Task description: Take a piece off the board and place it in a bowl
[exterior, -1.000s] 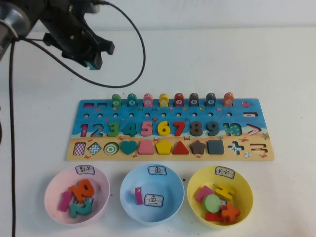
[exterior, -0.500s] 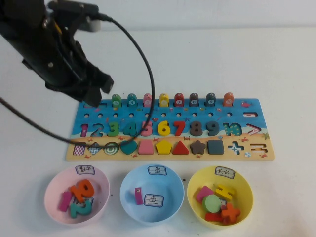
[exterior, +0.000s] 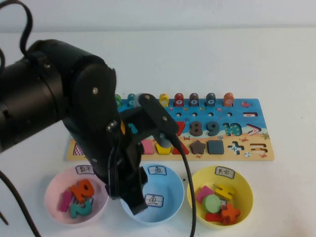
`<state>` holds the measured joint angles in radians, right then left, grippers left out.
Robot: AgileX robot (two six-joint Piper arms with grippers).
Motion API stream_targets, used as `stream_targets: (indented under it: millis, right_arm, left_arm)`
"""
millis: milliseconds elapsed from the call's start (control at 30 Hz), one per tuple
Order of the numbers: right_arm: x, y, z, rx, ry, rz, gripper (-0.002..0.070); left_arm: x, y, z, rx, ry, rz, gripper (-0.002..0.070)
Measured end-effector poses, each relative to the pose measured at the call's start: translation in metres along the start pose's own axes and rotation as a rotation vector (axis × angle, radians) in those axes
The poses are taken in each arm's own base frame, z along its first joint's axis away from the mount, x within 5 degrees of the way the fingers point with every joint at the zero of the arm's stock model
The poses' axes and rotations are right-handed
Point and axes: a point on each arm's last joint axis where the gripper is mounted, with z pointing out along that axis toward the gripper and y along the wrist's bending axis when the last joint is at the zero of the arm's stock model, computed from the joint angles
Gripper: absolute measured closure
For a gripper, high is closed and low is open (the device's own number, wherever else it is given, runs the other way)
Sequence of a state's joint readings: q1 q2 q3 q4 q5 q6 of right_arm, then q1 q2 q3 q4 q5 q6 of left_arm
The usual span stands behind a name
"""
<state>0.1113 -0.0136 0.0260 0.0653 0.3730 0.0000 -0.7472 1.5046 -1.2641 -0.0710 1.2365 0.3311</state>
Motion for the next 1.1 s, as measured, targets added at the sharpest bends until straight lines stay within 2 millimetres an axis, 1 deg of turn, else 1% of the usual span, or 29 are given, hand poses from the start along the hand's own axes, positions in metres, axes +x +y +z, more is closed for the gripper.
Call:
stream_targets:
  millis: [133,267,300,333,500,633,733,933,1100]
  right_arm:
    - [0.0,0.0,0.0,0.0,0.0,0.0,0.0694]
    - [0.0,0.0,0.0,0.0,0.0,0.0,0.0694]
    - [0.0,0.0,0.0,0.0,0.0,0.0,0.0694]
    - [0.0,0.0,0.0,0.0,0.0,0.0,0.0694]
    - [0.0,0.0,0.0,0.0,0.0,0.0,0.0694]
    - [0.0,0.0,0.0,0.0,0.0,0.0,0.0694]
    - [0.0,0.0,0.0,0.0,0.0,0.0,0.0694]
    - [0.0,0.0,0.0,0.0,0.0,0.0,0.0694]
    - [0.0,0.0,0.0,0.0,0.0,0.0,0.0694]
  left_arm:
    - [-0.008,-0.016,0.011,0.021,0.025,0.194,0.0482]
    - [-0.014,-0.022,0.025,0.042,0.062,0.299,0.0483]
    - [-0.015,-0.022,0.027,0.044,0.066,0.305,0.0483]
    - [-0.017,-0.022,0.034,0.052,0.085,0.318,0.0483]
    - [-0.026,-0.017,0.056,0.046,0.102,0.338,0.0483]
    - [-0.031,-0.015,0.071,0.05,0.114,0.411,0.0483]
    - [-0.038,-0.013,0.075,0.053,0.111,0.486,0.0483]
    - [-0.06,-0.009,0.071,0.037,0.062,0.624,0.0483]
    - [-0.071,-0.006,0.083,0.07,0.1,0.695,0.0483]
